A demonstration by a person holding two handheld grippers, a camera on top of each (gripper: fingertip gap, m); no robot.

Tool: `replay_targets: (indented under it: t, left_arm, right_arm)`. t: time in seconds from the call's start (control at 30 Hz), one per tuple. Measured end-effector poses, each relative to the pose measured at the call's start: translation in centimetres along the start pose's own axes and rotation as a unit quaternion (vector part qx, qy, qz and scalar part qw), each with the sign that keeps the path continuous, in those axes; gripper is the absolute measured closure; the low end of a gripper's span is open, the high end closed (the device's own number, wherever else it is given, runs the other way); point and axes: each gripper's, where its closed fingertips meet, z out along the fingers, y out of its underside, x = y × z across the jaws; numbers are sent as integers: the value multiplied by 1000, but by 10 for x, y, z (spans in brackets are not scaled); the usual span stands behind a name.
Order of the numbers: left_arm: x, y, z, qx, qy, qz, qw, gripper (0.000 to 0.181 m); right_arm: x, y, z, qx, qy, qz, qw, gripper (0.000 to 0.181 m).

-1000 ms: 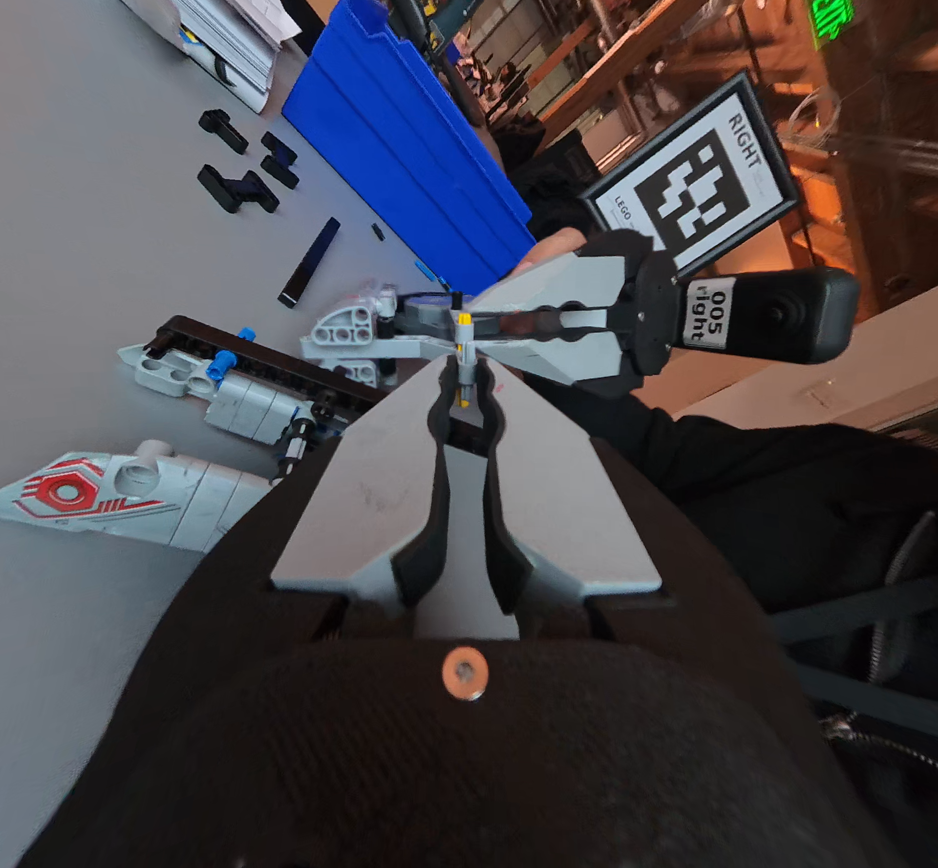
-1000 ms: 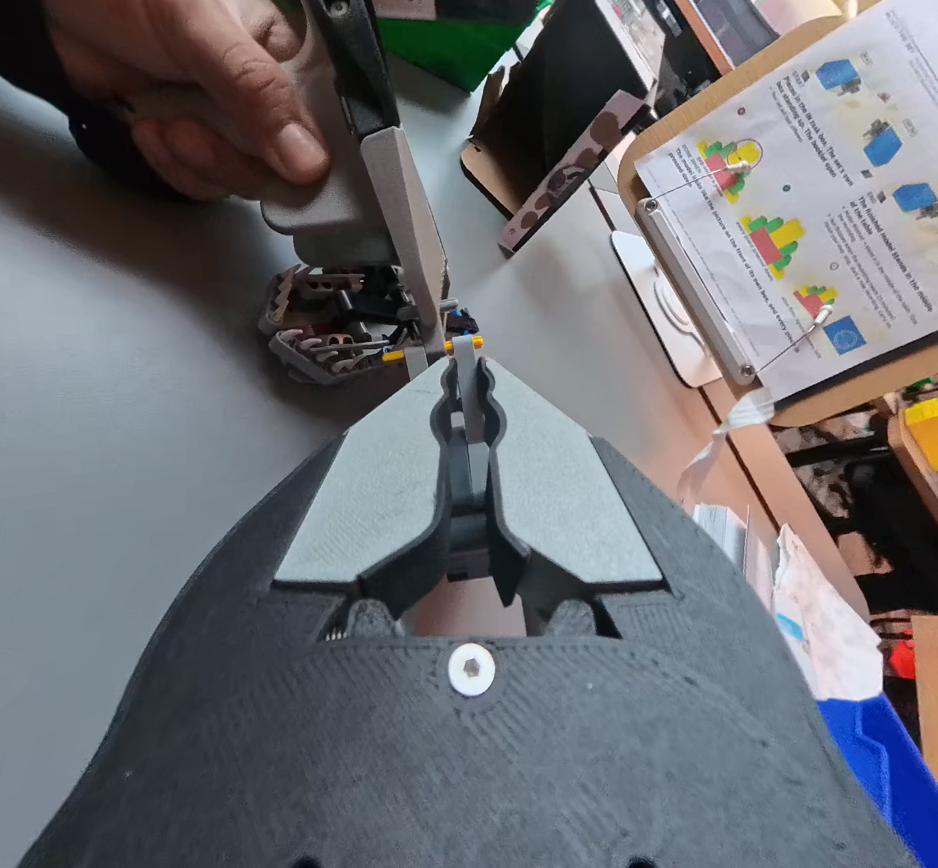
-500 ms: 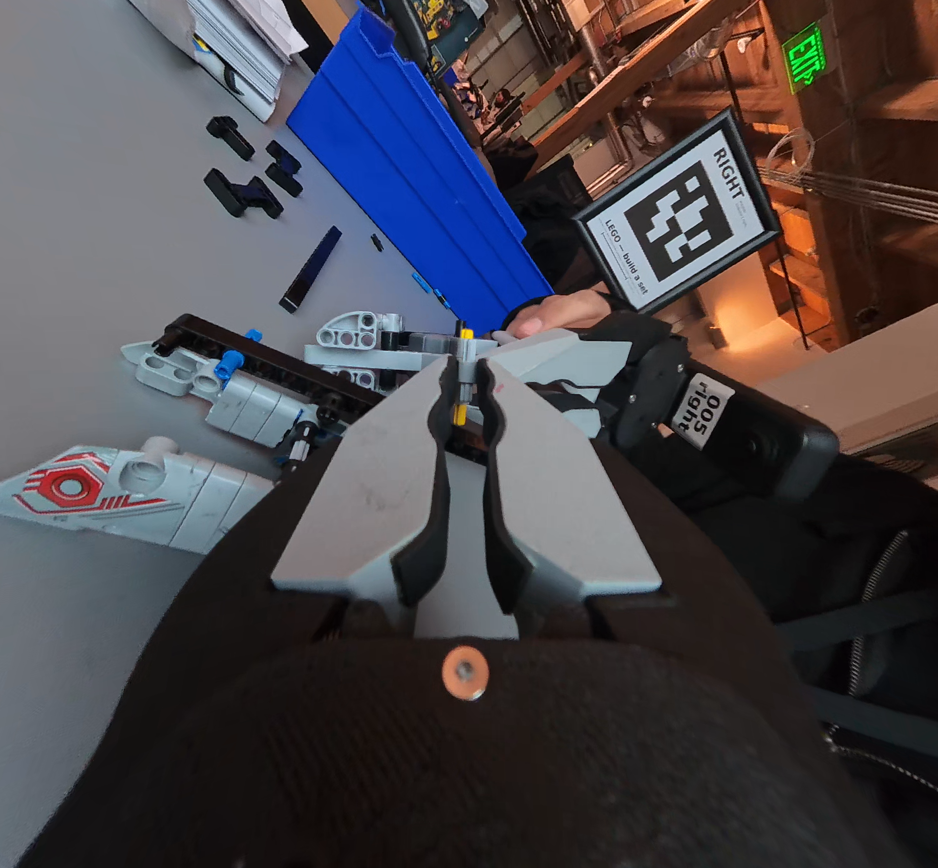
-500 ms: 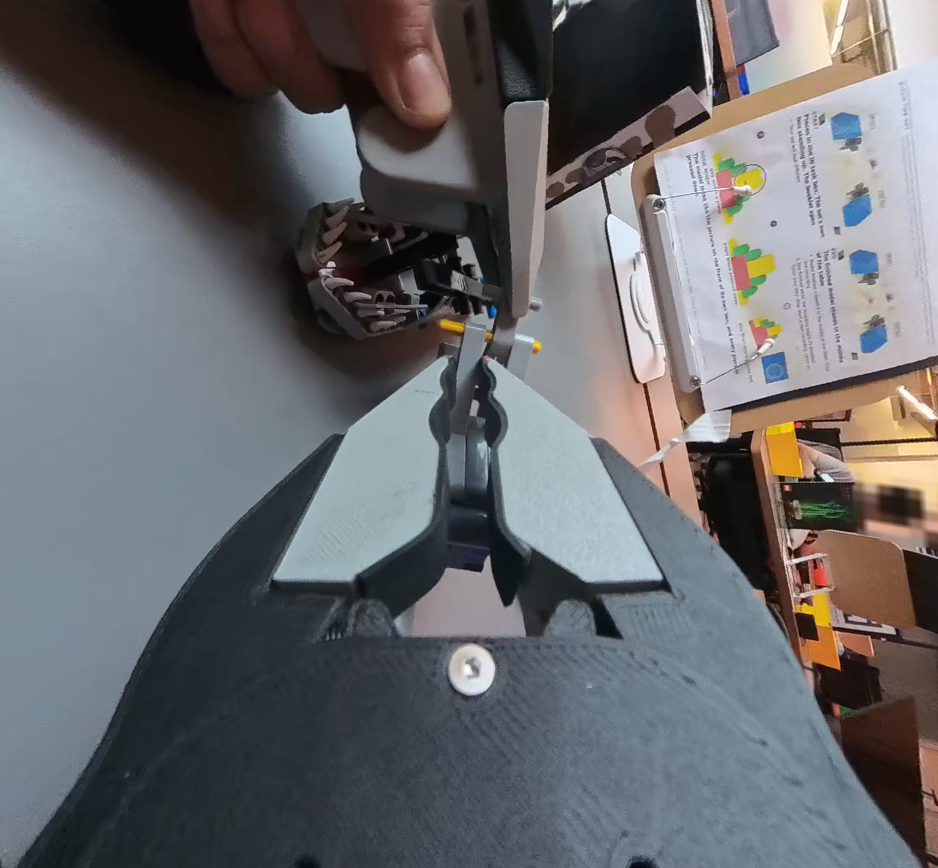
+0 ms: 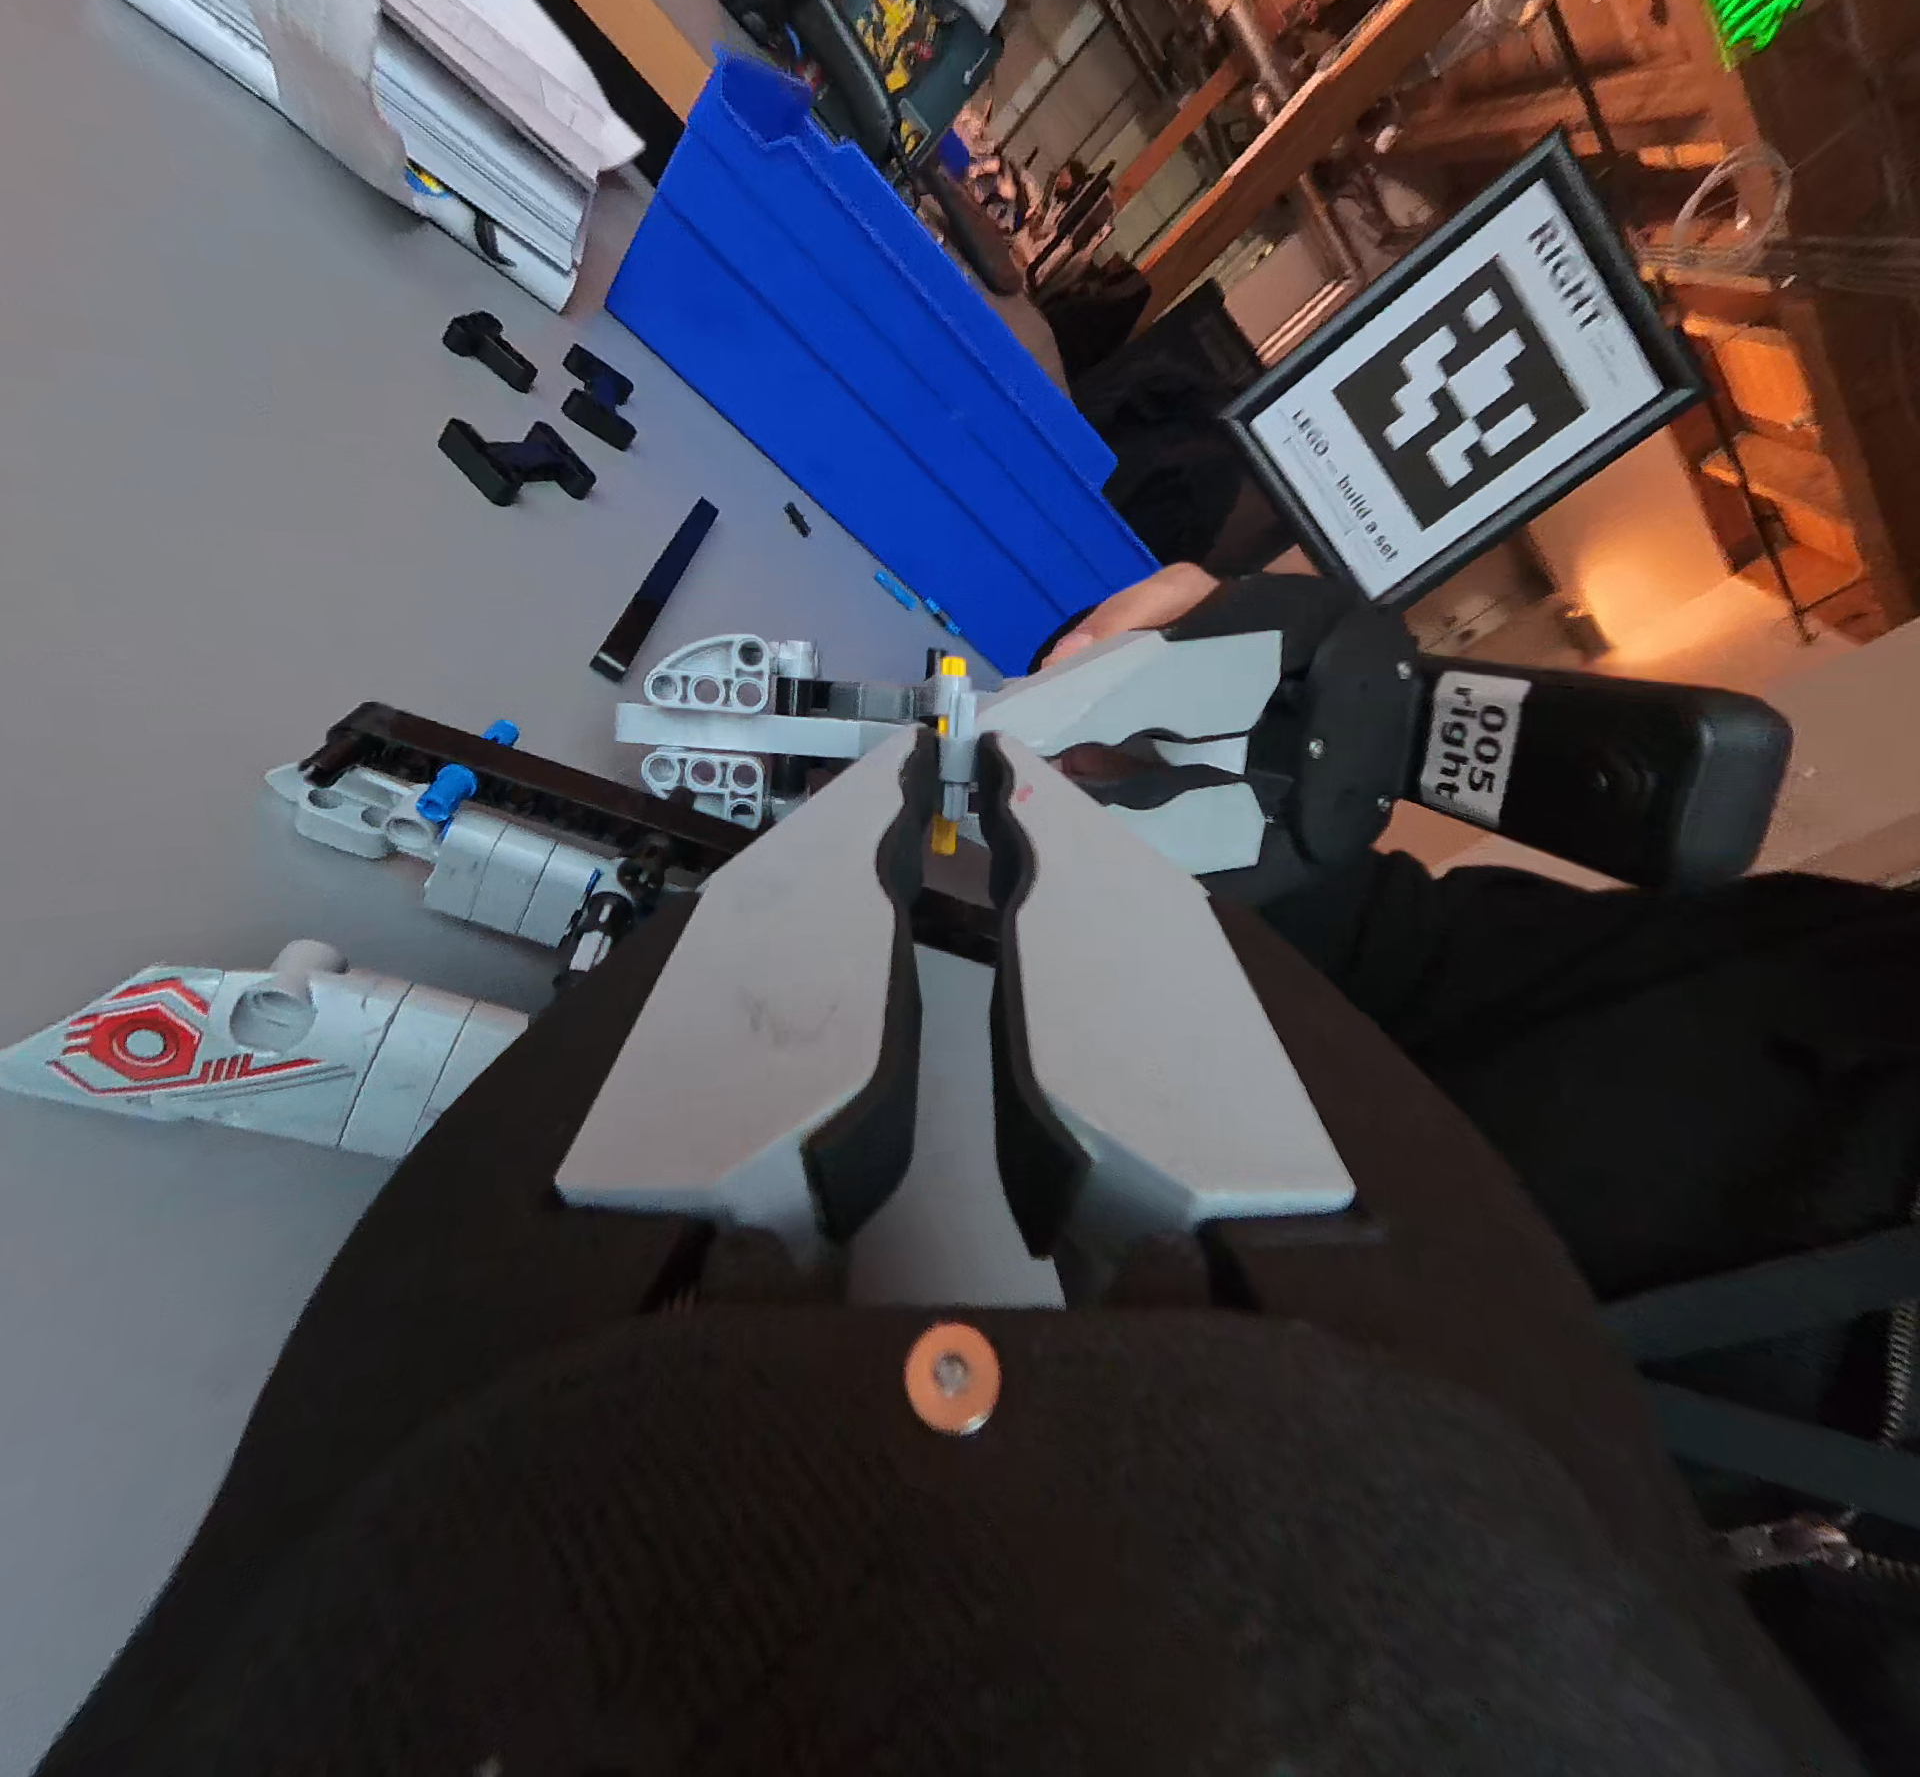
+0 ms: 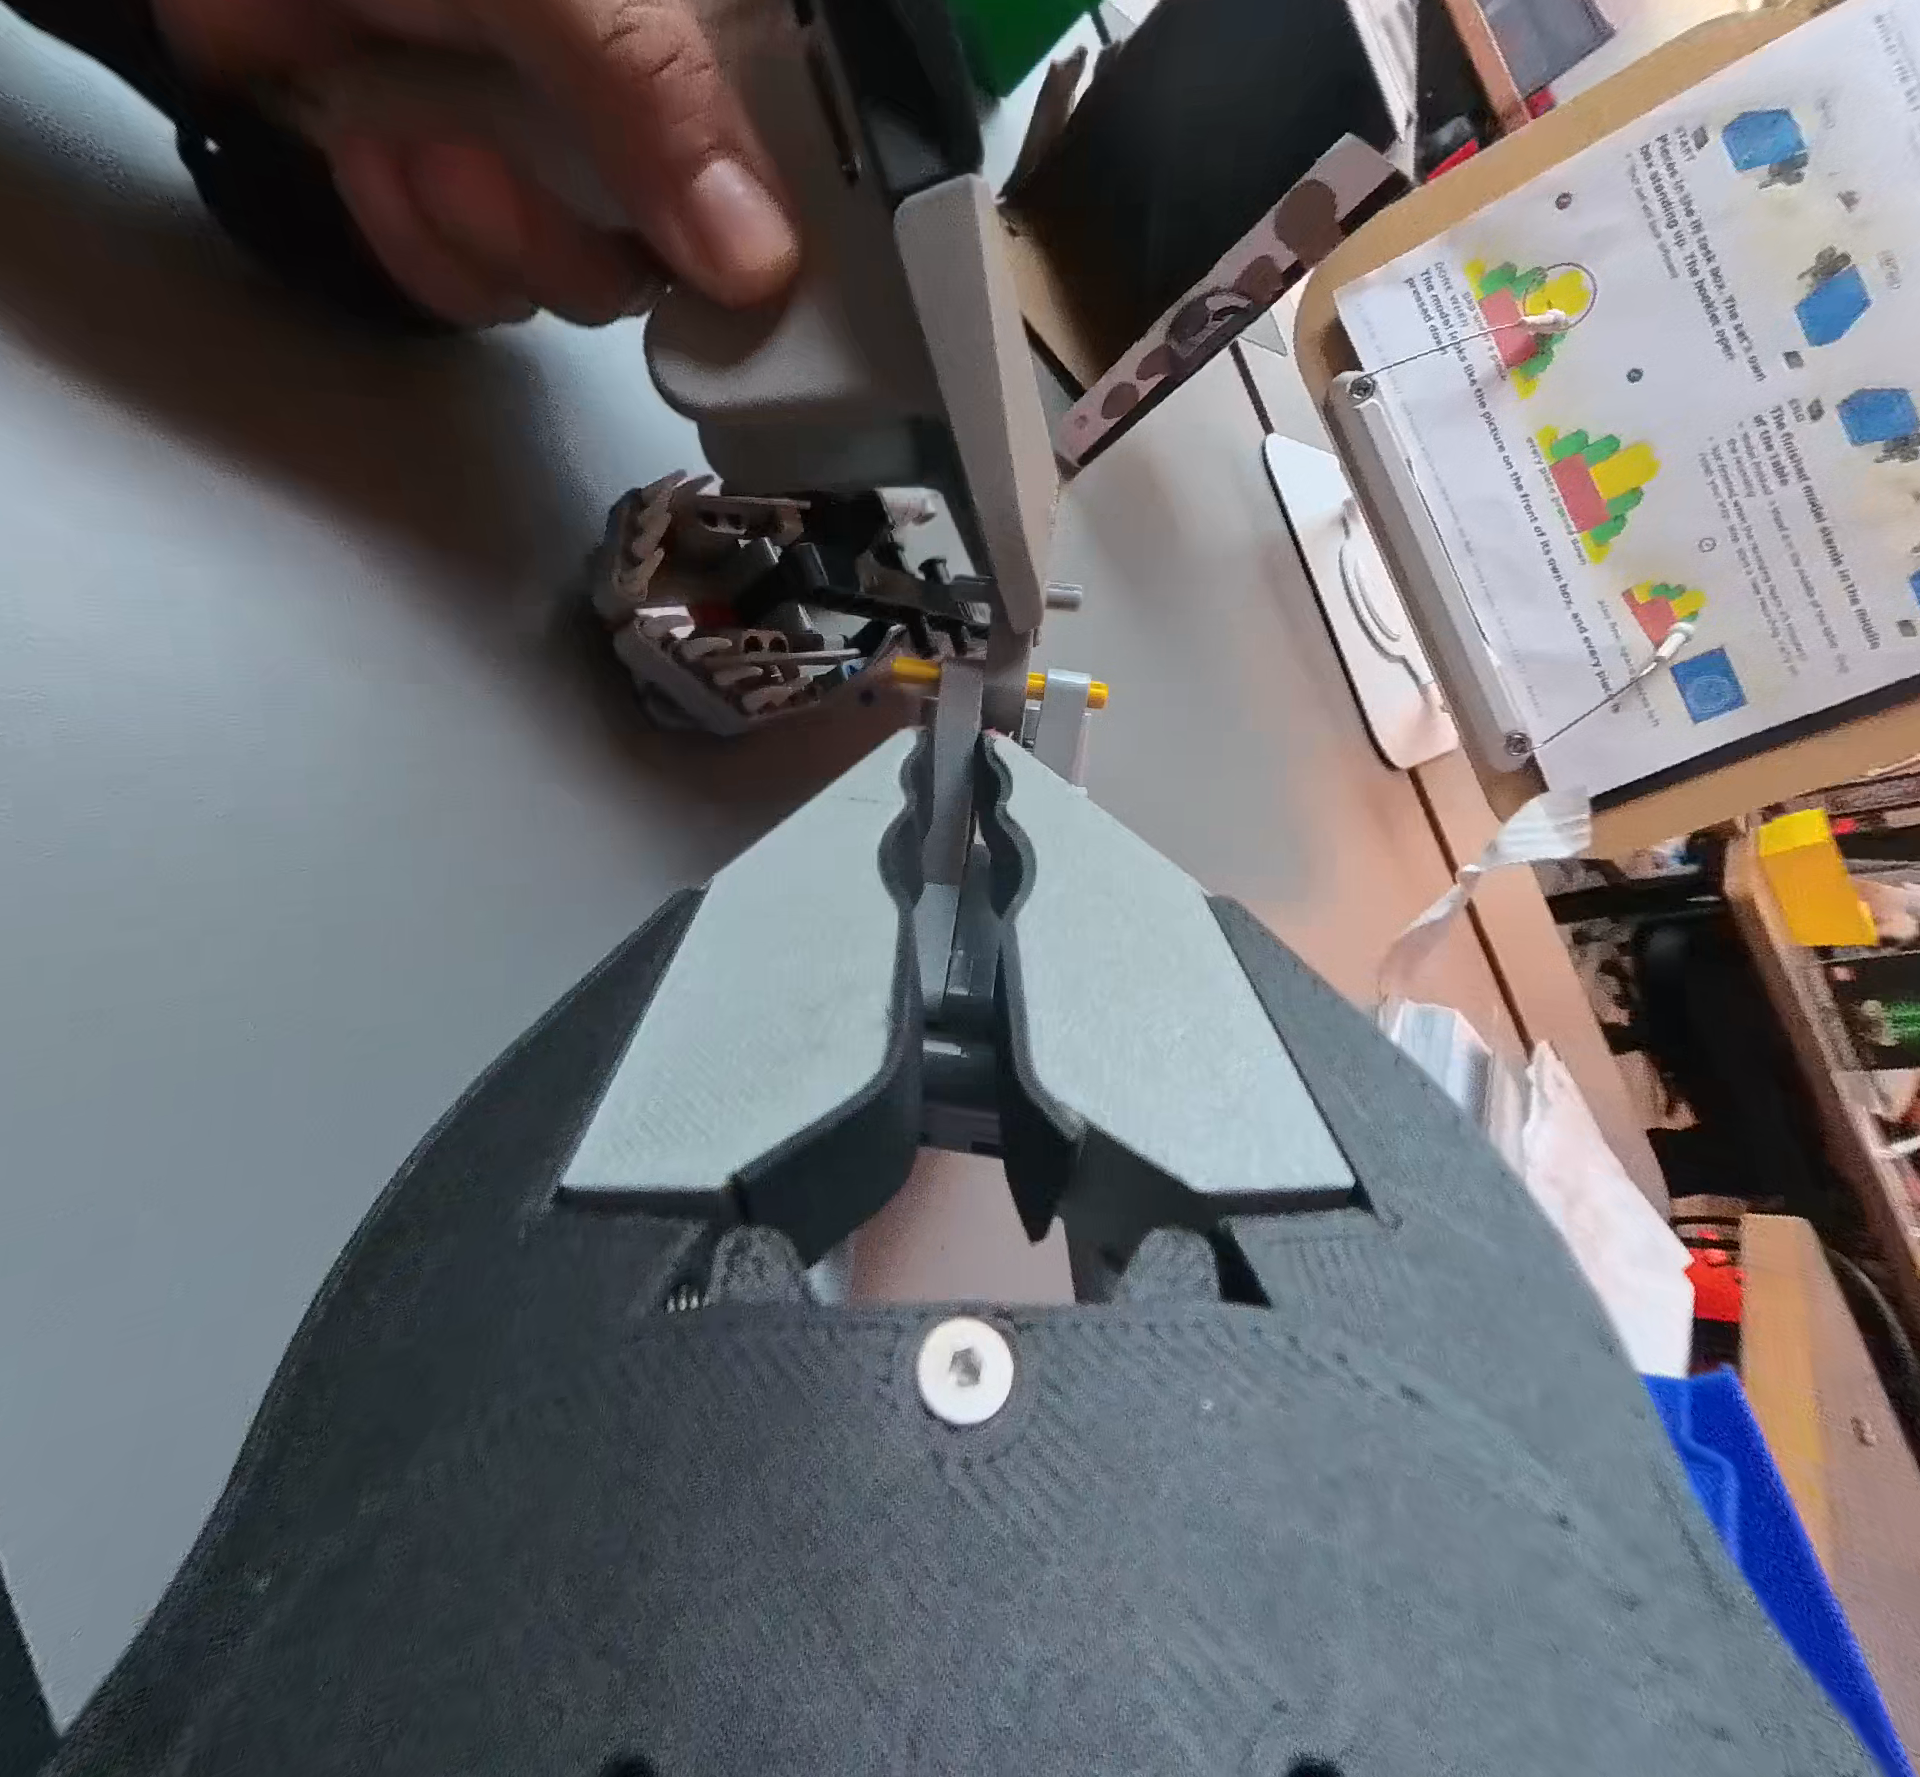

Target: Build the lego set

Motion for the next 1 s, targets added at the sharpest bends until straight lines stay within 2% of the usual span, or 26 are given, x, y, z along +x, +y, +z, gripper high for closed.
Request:
replay_targets:
  t: [0.1,0.17,0.23,0.3,0.37,0.4,0.43,0.67,0.83,1.0]
  left_arm:
    - [-3,5,1,-9,-7,-2,1000,175]
    - [-1,2,2,9,15,-28,999,174]
    - [2,2,2,-1,17,-21,1000,174]
    - [5,4,-1,-24,32,-28,999,174]
    - [9,1,-5,-20,53,-34,998,173]
    - [4,-1,-6,-20,37,-28,999,163]
    - [0,1,-6,-30,21,-18,999,161]
    - [23,-8,-1,-34,10,70,997,157]
    - [24,-5,13,-65,-27,177,982,168]
    - [42,-6,36,-94,30,213,972,170]
  right_arm:
    - [-5,4,0,-23,26,-95,995,177]
    - [0,4,-2,-15,13,-69,997,177]
    - [-1,2,-3,-6,-8,-33,999,177]
    - [-6,0,-4,3,3,-60,998,176]
    - [-2,-3,-7,14,15,-42,999,177]
    - [6,-2,-9,12,33,-30,999,176]
    - [15,1,-12,9,51,-19,998,176]
    - [25,7,-27,15,94,8,995,177]
    - [20,10,-33,55,67,53,995,177]
    - [21,10,-43,131,-16,149,980,177]
